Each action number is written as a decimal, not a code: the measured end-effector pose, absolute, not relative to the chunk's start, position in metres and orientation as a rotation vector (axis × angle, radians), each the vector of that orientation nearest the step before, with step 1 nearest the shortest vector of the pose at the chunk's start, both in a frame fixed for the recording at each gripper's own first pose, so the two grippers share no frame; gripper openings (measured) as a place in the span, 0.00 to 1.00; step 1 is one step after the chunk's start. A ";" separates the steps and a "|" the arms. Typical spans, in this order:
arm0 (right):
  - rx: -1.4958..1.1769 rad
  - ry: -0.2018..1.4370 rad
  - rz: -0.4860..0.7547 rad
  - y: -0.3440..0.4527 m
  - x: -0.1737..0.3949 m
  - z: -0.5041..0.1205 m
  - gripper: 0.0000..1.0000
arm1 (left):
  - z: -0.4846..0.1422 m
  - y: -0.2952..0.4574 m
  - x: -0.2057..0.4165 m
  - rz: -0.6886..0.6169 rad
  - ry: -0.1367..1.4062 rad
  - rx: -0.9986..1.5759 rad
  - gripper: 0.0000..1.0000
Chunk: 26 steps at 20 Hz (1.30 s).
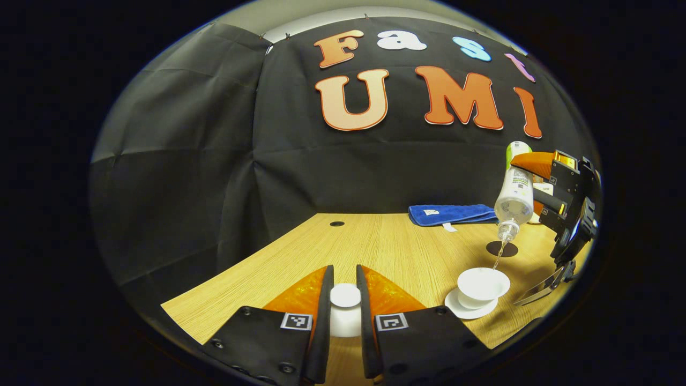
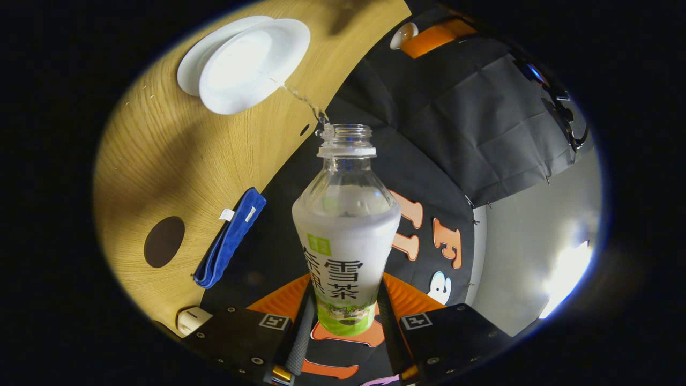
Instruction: Open the teacup lid with one hand, grasp the water bottle and pour water into the teacup with the other hand; after pouring, place the water bottle on the coaster and then close the teacup lid.
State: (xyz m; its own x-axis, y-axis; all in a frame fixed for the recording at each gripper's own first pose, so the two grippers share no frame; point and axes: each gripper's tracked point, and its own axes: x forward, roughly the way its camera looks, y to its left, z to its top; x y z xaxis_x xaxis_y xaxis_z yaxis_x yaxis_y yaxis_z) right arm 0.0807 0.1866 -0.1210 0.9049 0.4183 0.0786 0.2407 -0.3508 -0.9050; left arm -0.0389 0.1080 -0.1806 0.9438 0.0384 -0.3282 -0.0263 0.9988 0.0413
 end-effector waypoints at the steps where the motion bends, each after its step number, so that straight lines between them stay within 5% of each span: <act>1: -1.955 -0.484 0.202 0.188 0.081 -0.120 0.61 | -0.181 0.107 -0.039 0.031 0.334 0.035 0.29; 11: -1.931 -0.443 0.274 0.191 0.076 -0.133 0.61 | -0.179 0.108 -0.042 0.038 0.322 0.035 0.29; 21: -1.616 -0.122 0.450 0.177 0.064 -0.206 0.61 | -0.174 0.094 -0.049 0.009 0.314 0.001 0.29; 26: -1.217 0.112 0.498 0.165 0.069 -0.218 0.62 | -0.168 0.076 -0.045 -0.024 0.305 -0.029 0.27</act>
